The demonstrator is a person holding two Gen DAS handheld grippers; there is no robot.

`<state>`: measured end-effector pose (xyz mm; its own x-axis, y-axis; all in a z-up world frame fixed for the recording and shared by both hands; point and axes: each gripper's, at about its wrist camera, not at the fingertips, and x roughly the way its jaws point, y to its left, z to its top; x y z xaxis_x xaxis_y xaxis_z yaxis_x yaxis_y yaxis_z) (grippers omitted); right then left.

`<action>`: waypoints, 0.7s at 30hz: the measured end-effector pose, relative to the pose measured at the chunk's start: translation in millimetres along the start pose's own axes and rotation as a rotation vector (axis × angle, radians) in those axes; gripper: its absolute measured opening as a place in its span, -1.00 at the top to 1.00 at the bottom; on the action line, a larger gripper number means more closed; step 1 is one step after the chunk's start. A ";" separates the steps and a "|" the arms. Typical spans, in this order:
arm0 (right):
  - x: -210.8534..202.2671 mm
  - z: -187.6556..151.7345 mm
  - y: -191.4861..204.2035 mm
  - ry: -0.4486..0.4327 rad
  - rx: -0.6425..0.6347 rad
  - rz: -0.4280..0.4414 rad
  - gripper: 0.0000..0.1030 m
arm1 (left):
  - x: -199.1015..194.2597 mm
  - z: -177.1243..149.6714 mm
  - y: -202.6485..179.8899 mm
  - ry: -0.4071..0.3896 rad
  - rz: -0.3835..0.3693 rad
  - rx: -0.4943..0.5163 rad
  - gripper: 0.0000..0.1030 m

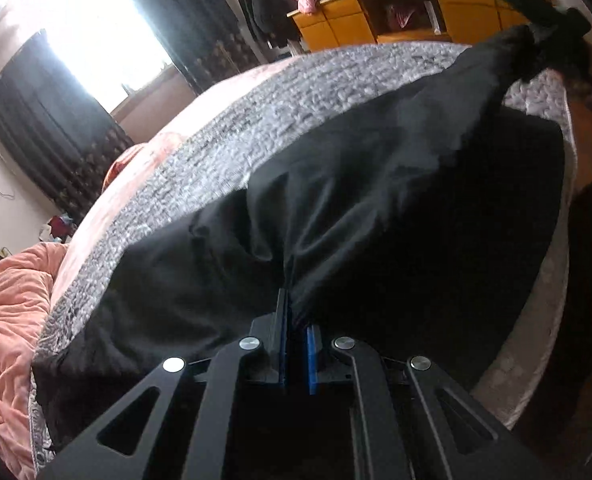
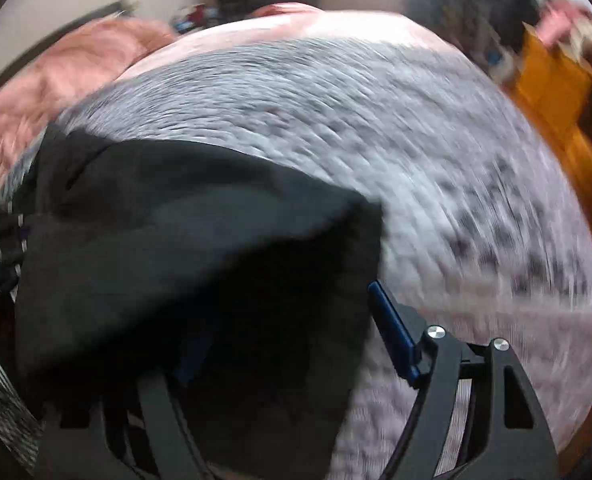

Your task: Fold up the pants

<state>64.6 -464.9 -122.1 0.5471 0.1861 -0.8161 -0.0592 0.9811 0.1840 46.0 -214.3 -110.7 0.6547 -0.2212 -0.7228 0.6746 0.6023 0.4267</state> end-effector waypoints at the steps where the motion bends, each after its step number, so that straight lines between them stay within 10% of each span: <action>1: -1.2 -6.7 -14.4 0.011 0.087 0.040 -0.44 | 2.7 -2.1 -1.8 0.008 -0.006 -0.002 0.88; 8: -9.6 -14.2 -50.6 -0.027 0.506 0.402 -0.54 | 25.1 -10.6 -14.2 0.053 0.016 0.035 0.87; 15: 34.0 -12.0 -10.2 0.119 0.472 0.361 -0.56 | 32.0 -10.7 -15.3 0.060 0.034 0.033 0.85; 17: 35.3 -14.0 1.3 0.113 0.449 0.351 -0.21 | 32.4 -10.2 -17.6 0.061 0.035 0.026 0.85; 19: 36.9 -13.4 10.6 0.133 0.434 0.339 0.77 | 33.0 -9.2 -17.5 0.067 0.036 0.022 0.84; 21: 30.1 -10.6 14.2 0.125 0.415 0.303 0.89 | 26.2 -9.5 -12.5 0.057 0.012 -0.004 0.84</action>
<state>71.3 -444.9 -149.9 0.4517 0.4876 -0.7471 0.1502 0.7839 0.6024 51.5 -220.3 -140.2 0.6425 -0.1703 -0.7472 0.6653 0.6078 0.4336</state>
